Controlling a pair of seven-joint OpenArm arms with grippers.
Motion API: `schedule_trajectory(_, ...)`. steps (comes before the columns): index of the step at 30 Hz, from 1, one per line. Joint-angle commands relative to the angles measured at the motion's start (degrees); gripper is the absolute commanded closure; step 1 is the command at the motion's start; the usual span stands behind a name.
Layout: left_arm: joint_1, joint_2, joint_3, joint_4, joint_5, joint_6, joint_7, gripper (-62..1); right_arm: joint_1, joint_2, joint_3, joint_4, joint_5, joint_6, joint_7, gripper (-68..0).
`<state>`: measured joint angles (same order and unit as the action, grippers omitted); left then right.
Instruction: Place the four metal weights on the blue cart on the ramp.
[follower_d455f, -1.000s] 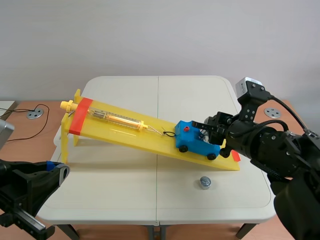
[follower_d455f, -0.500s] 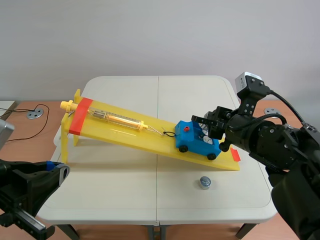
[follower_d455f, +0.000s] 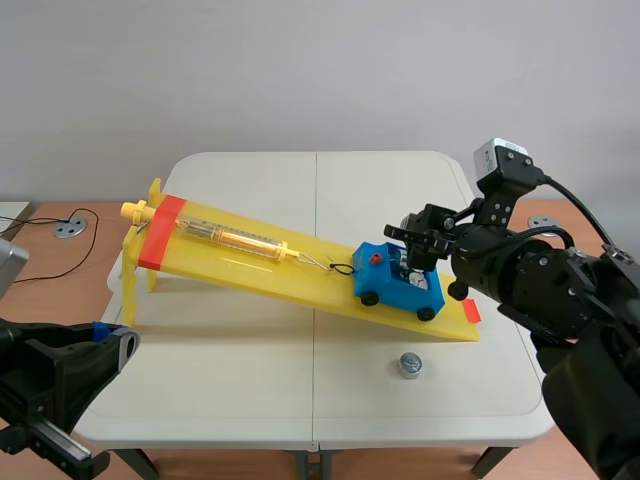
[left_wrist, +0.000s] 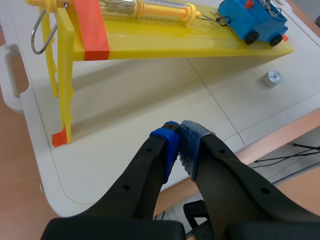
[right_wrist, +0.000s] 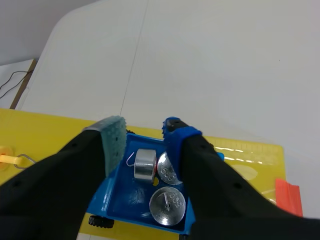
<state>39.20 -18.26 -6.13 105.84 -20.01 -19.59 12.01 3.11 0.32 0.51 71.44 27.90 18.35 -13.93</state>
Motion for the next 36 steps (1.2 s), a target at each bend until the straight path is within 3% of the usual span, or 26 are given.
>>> schedule_trajectory(1, -0.35, 0.46, -0.74, 3.54, -4.26, -1.18, -5.95, -5.1, 7.72, 0.20, 2.62, 3.67, 3.41, 7.23, 9.27, -26.2)
schedule_trajectory(8, -0.35, 0.44, -0.74, 3.54, -4.26, -1.18, -5.95, -5.1, 5.46, 3.21, 6.69, 11.43, 3.85, 14.60, 6.45, -26.2)
schedule_trajectory(12, -0.35, 0.44, -0.74, 3.54, -4.26, -1.18, -5.95, -5.1, 1.68, 7.04, 7.04, 17.07, 3.87, 15.82, 5.53, -26.2)
schedule_trajectory(23, -0.35, 0.44, -0.74, 3.54, -4.26, -1.18, -5.97, -5.1, -14.05, 15.58, 7.52, 29.94, 3.85, 16.02, 5.18, -26.2)
schedule_trajectory(32, -0.35, 0.44, -0.74, 3.54, -4.26, -1.18, -5.97, -5.1, -25.66, 16.48, 9.81, 32.87, 3.63, 16.04, 4.15, -26.2)
schedule_trajectory(36, -0.35, 0.46, -0.74, 3.54, -4.26, -1.18, -5.97, -5.1, -28.24, 16.46, 9.92, 32.87, 1.51, 16.24, 4.15, -26.2)
